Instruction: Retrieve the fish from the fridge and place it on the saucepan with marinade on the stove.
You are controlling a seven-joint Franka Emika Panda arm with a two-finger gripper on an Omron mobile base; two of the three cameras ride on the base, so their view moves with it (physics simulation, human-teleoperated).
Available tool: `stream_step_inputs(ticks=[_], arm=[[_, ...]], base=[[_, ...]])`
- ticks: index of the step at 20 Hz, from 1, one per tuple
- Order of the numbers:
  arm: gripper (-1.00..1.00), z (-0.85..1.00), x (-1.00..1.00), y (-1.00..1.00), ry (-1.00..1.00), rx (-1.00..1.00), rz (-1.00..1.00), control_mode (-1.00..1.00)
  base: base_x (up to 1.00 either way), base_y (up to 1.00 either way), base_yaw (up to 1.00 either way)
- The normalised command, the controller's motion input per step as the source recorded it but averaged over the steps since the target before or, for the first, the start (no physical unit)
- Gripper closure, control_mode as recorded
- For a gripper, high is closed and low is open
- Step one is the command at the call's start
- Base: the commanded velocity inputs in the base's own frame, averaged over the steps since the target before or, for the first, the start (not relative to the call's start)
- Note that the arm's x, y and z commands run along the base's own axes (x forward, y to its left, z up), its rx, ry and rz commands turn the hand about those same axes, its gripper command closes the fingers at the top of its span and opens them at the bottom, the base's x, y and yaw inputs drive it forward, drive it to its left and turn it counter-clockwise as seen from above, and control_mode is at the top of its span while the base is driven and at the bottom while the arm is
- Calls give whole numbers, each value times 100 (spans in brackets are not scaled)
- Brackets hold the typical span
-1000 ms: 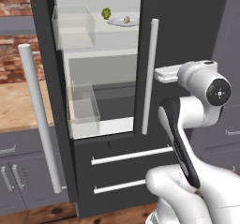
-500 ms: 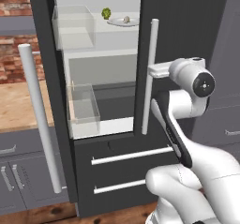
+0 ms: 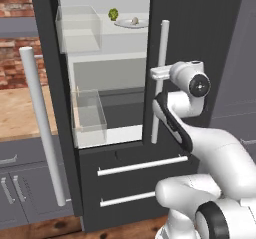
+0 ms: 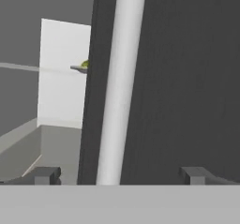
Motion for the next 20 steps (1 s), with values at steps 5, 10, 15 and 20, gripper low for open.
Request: stream_step_inputs(ticks=[5, 10, 15, 20], arm=[[-100, -23, 90, 0, 0, 0, 0, -100], [-100, -27, 99, 0, 0, 0, 0, -100], [-100, -28, 98, 0, 1, 0, 0, -100], [100, -12, 84, 0, 4, 0, 0, -100]], base=[[0, 0, 0], [0, 0, 0], [0, 0, 0], [0, 0, 0]])
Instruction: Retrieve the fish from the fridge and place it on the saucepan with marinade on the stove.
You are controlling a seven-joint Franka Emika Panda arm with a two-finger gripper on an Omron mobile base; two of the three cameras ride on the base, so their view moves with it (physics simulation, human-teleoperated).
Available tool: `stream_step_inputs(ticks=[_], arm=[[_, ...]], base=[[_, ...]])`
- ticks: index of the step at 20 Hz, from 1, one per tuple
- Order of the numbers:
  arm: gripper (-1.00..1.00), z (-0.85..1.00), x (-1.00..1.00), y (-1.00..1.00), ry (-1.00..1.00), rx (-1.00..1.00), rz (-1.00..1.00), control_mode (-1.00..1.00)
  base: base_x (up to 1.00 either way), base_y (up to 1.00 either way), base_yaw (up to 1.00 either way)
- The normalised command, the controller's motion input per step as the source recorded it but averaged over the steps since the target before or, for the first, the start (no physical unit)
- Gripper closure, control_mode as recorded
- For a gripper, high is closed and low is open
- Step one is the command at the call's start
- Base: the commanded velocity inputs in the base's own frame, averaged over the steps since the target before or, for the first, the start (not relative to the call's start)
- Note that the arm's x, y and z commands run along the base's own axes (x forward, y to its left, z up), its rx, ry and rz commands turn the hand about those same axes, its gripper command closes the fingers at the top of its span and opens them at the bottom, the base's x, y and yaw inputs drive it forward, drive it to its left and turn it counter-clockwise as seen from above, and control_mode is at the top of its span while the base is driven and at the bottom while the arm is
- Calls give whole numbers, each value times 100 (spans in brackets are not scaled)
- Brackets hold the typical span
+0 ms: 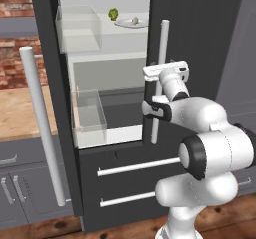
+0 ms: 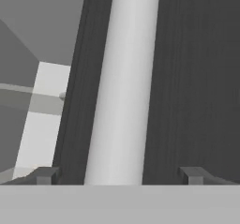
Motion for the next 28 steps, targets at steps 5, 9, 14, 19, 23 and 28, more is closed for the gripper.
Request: stream_step_inputs(ticks=[5, 9, 14, 19, 23, 28], arm=[[100, 0, 11, 0, 2, 0, 0, -100], [100, 0, -31, -27, 9, 0, -3, -100], [100, 0, -91, -97, 33, 3, -24, -100], [100, 0, -94, -100, 39, 5, -31, -100], [100, 0, -84, -100, 38, 6, -33, -100], [100, 0, -60, -98, 21, 7, -27, -100]], base=[[0, 0, 0], [0, 0, 0], [0, 0, 0], [0, 0, 0], [0, 0, 0], [0, 0, 0]])
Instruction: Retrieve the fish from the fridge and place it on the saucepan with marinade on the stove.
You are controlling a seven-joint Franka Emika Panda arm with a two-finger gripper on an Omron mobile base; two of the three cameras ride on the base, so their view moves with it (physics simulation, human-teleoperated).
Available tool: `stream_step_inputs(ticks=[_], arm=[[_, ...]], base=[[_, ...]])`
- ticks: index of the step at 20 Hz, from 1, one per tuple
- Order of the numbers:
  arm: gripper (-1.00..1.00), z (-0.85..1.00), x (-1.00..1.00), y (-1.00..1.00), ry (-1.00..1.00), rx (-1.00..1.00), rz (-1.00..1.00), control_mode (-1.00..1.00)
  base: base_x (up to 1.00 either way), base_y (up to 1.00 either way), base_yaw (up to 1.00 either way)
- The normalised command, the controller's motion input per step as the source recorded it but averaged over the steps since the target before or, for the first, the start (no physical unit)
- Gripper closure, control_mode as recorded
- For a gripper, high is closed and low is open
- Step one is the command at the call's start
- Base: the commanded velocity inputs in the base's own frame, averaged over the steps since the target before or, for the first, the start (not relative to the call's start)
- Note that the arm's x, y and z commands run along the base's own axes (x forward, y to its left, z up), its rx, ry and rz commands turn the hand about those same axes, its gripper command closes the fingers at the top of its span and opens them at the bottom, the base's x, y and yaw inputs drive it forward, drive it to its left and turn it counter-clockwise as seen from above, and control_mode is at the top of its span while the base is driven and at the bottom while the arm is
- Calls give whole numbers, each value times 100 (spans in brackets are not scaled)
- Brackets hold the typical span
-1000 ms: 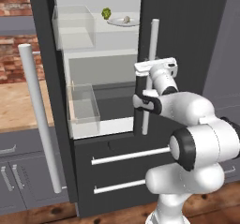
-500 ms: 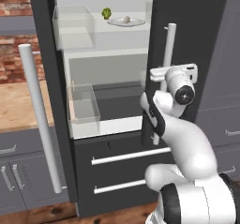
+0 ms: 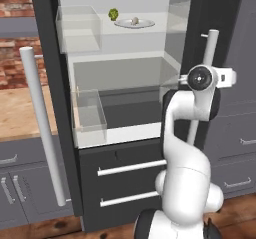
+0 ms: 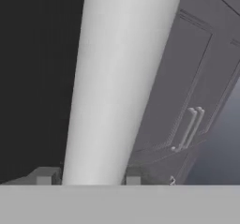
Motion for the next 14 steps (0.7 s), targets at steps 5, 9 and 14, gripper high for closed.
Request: stream_step_inputs(ticks=[5, 9, 14], arm=[[-100, 0, -34, -1, 0, 0, -1, -100], [-100, 6, -100, 22, 0, 0, 0, -100], [-100, 58, -92, 80, 0, 0, 3, -100]], base=[[0, 0, 0], [0, 0, 0], [0, 0, 0]])
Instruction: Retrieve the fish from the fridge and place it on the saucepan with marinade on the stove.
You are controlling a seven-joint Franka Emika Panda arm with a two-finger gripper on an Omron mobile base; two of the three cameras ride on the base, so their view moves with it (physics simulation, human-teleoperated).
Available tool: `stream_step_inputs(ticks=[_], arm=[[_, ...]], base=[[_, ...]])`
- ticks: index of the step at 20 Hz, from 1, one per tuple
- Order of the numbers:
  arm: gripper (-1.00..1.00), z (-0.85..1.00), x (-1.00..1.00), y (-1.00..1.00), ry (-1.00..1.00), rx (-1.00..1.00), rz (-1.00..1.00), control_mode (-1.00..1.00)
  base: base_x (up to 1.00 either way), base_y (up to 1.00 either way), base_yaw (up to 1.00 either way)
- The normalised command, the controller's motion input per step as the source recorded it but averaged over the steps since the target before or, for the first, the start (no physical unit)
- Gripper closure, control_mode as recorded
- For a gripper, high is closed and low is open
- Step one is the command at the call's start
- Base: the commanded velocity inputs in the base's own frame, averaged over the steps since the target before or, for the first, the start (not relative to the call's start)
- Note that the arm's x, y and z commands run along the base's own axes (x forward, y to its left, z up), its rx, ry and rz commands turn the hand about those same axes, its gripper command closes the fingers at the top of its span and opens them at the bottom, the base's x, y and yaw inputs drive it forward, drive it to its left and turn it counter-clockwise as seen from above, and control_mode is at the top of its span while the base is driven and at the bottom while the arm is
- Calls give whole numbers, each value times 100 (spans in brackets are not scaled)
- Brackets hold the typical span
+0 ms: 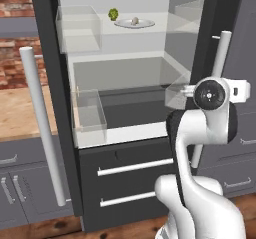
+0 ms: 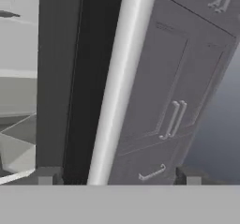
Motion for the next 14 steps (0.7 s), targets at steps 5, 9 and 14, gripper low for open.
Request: stream_step_inputs(ticks=[5, 9, 14], arm=[[-100, 67, -29, 100, -2, -1, 6, -100], [-100, 50, -1, 100, -14, -1, 0, -100], [-100, 16, 41, 55, -7, -4, -2, -100]], base=[[0, 0, 0], [0, 0, 0], [0, 0, 0]])
